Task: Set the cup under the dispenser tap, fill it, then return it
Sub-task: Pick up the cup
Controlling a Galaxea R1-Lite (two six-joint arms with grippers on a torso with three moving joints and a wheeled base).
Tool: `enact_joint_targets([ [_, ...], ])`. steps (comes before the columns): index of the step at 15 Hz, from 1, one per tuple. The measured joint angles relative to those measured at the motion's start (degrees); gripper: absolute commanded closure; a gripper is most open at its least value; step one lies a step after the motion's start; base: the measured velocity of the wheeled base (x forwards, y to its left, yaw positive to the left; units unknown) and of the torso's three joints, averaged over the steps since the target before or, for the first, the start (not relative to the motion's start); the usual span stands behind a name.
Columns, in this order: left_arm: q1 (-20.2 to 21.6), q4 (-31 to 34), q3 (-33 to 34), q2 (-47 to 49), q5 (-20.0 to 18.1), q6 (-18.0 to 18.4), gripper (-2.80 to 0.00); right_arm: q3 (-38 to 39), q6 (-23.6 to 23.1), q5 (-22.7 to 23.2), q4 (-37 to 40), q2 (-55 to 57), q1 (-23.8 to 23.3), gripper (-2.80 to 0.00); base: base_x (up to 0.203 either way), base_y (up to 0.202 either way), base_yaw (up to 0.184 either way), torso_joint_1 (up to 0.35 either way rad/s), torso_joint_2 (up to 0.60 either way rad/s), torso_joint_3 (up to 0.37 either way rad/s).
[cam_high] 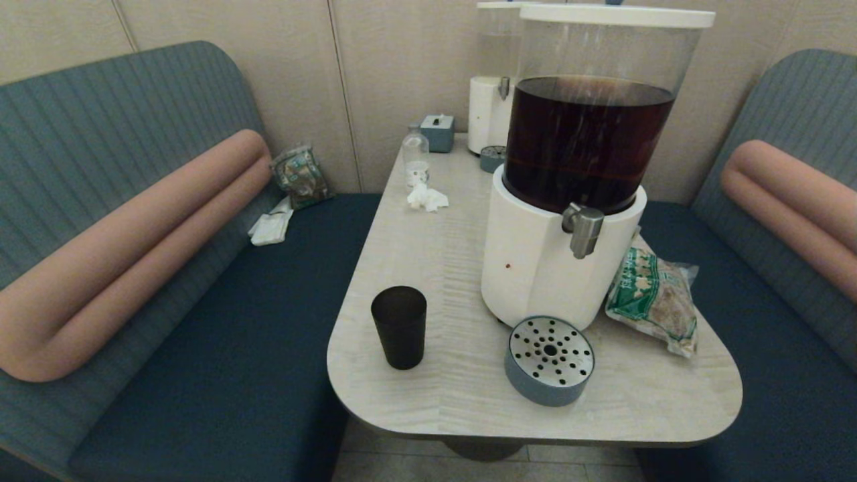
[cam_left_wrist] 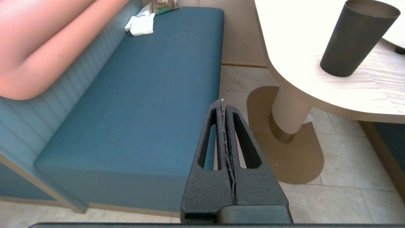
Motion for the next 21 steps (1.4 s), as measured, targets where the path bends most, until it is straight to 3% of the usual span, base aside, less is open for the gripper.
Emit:
enact_joint_targets([
  [18, 0.0, 0.02, -0.57, 0.0, -0.85, -0.24, 0.0, -0.02, -0.02, -0.01, 0.01, 0.0, 0.0, 0.0, 0.0, 0.0, 0.0, 0.0, 0.0, 0.0],
  [21, 0.0, 4.38, -11.67, 1.62, -5.48, -3.55, 0.0, -0.02, -0.07, 0.0, 0.02, 0.0, 0.0, 0.0, 0.0, 0.0, 0.0, 0.0, 0.0, 0.0],
])
